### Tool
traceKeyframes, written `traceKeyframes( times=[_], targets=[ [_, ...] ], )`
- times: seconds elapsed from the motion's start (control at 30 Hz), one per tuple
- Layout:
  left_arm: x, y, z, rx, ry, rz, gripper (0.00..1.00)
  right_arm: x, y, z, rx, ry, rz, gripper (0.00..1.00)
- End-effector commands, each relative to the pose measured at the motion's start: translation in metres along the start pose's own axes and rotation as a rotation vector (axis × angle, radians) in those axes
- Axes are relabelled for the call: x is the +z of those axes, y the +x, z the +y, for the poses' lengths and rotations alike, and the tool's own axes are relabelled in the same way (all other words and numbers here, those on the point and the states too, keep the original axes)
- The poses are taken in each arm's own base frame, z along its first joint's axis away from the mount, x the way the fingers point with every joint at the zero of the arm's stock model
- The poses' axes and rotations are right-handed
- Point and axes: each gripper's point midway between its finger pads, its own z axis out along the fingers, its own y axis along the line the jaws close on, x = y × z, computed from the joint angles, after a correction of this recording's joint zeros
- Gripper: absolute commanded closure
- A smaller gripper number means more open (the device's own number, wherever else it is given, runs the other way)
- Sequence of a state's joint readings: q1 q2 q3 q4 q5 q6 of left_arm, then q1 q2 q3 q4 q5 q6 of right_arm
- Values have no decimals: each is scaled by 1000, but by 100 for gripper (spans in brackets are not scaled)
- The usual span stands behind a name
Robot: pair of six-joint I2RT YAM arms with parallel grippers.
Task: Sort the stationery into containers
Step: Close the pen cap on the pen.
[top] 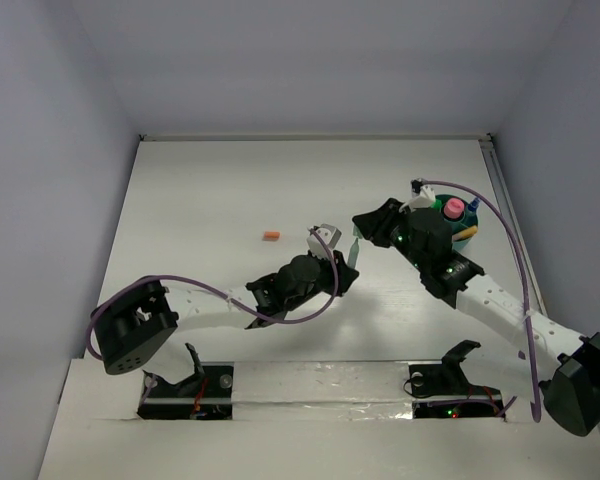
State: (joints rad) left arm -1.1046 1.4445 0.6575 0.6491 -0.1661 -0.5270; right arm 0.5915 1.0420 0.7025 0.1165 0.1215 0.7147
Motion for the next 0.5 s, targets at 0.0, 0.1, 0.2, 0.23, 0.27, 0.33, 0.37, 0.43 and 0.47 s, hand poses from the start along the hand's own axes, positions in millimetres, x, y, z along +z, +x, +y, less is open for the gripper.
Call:
traceKeyframes(
  times=[0.0, 0.1, 0.2, 0.23, 0.27, 0.33, 0.37, 0.43, 0.47],
  targets=[
    [-2, -39, -23, 5, 50, -105, 100, -1, -10, 10, -12, -25, -42, 100],
    [-2, -44, -26, 12, 55, -113, 100, -1, -5, 10, -18, -25, -30, 100],
    [-1, -47, -27, 21, 51, -117, 100, -2, -3, 11, -22, -30, -30, 100],
    [-1, -48, -27, 20, 51, -120, 100, -2, -3, 10, -23, -25, -32, 100],
    [-1, -50, -28, 26, 54, -122, 100, -2, -2, 8, -25, -19, -32, 100],
    [0, -51, -29, 29, 52, -123, 100, -1, -1, 6, -30, -12, -30, 100],
    [0, -52, -29, 32, 51, -124, 100, -2, 1, 8, -32, -18, -27, 100],
    [-1, -56, -29, 34, 44, -133, 100, -2, 1, 6, -33, -10, -36, 100],
    [-2, -57, -29, 36, 45, -138, 100, -3, 1, 5, -33, -9, -40, 100]
  ],
)
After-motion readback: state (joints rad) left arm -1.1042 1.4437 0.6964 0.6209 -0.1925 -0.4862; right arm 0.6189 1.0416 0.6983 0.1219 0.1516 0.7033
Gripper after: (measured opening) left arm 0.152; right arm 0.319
